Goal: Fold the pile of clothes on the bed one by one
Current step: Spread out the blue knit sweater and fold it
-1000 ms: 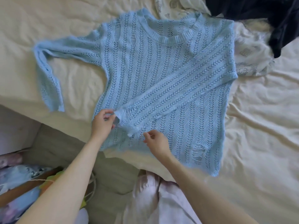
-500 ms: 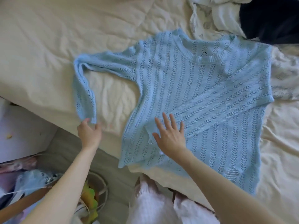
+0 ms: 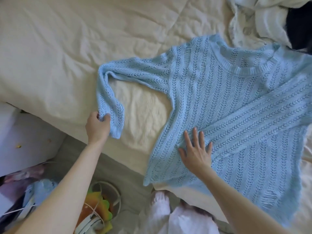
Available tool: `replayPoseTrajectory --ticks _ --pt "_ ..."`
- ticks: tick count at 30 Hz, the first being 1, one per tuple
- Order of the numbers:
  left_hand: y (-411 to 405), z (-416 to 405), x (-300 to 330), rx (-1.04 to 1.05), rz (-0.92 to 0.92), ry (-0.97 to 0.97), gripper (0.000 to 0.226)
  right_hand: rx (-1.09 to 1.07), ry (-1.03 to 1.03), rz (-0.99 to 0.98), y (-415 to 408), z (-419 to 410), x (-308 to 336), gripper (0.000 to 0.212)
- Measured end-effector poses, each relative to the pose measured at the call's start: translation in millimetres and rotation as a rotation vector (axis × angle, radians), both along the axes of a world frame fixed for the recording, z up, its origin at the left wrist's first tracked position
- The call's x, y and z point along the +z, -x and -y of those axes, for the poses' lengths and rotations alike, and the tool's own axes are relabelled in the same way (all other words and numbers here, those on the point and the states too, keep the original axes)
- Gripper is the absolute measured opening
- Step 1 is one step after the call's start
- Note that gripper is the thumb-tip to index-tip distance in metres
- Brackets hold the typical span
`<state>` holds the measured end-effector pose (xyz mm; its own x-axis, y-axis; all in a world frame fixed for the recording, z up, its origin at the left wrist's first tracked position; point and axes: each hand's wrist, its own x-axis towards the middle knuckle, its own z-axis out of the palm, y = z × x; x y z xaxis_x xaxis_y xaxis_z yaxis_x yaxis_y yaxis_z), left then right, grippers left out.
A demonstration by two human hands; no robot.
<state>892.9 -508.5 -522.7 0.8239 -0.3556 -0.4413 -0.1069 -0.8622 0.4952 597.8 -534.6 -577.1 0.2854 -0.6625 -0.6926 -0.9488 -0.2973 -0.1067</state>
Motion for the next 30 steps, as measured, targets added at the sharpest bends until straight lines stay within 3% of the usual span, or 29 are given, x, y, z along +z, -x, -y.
replayPoseTrajectory --ticks 3,6,11,15,17,19,23,26,30 --pt "24 -4 27 -0.112 0.233 0.106 0.016 -0.046 -0.068 0.081 4 9 6 0.063" --pt "58 3 54 -0.216 0.353 0.178 0.02 -0.233 -0.136 0.306 14 22 22 0.056" --pt "153 40 106 -0.592 0.497 0.329 0.012 -1.076 -0.433 0.822 60 37 70 0.038" --pt "264 56 118 -0.958 0.41 0.451 0.025 -1.603 -0.504 1.16 135 39 95 0.031" --pt "324 52 108 -1.105 0.296 0.401 0.029 -1.715 -0.486 1.209 180 34 97 0.035" --pt "379 42 84 -1.209 0.068 0.279 0.032 -1.798 -0.486 1.172 219 27 92 0.037" --pt "438 12 39 -1.294 -0.363 0.053 0.04 -1.784 -0.527 0.908 263 11 68 0.031" --pt "431 -12 18 -1.173 -0.334 0.013 0.043 -1.559 -0.409 0.738 267 6 51 0.033" --pt "405 -31 -2 -1.17 -0.214 -0.133 0.049 -0.979 -0.09 0.511 260 0 34 0.069"
